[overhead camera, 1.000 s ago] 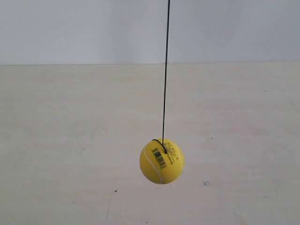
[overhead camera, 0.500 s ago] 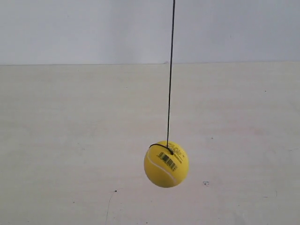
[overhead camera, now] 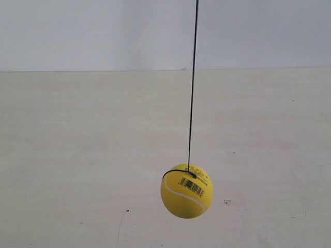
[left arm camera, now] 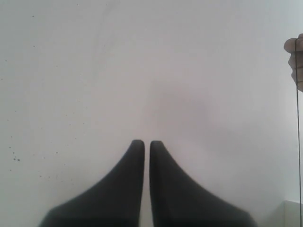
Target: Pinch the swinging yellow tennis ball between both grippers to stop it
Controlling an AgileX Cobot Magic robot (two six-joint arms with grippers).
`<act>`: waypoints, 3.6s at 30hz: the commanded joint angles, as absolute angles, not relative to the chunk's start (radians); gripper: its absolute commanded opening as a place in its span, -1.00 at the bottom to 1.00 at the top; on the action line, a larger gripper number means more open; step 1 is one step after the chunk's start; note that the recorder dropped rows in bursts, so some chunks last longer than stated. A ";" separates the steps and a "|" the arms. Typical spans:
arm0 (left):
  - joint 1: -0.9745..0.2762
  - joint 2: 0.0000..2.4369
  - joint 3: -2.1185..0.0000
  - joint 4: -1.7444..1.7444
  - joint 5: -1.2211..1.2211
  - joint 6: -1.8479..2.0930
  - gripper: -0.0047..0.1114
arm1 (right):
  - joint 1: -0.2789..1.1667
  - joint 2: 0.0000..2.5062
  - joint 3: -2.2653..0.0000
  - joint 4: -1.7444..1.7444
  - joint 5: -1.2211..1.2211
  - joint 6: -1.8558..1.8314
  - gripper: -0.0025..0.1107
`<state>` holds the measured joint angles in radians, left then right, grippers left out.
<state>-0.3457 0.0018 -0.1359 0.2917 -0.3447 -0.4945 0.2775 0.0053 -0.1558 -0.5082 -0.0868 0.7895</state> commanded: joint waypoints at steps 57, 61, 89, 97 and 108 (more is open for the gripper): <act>-0.040 0.000 0.000 0.035 0.296 -0.501 -0.84 | 0.279 0.000 -0.152 -0.508 -0.085 0.786 -0.96; -0.040 0.000 0.000 0.035 0.308 -0.451 -0.84 | 0.279 0.000 -0.152 -0.508 -0.085 0.786 -0.96; -0.040 0.000 0.000 0.034 0.318 0.000 -0.84 | 0.279 0.000 -0.152 -0.508 -0.099 0.786 -0.96; -0.040 0.000 0.000 0.034 0.316 0.000 -0.84 | 0.279 0.000 -0.152 -0.508 -0.099 0.786 -0.96; -0.040 0.000 0.000 0.034 0.316 0.000 -0.84 | 0.279 0.000 -0.152 -0.508 -0.099 0.786 -0.96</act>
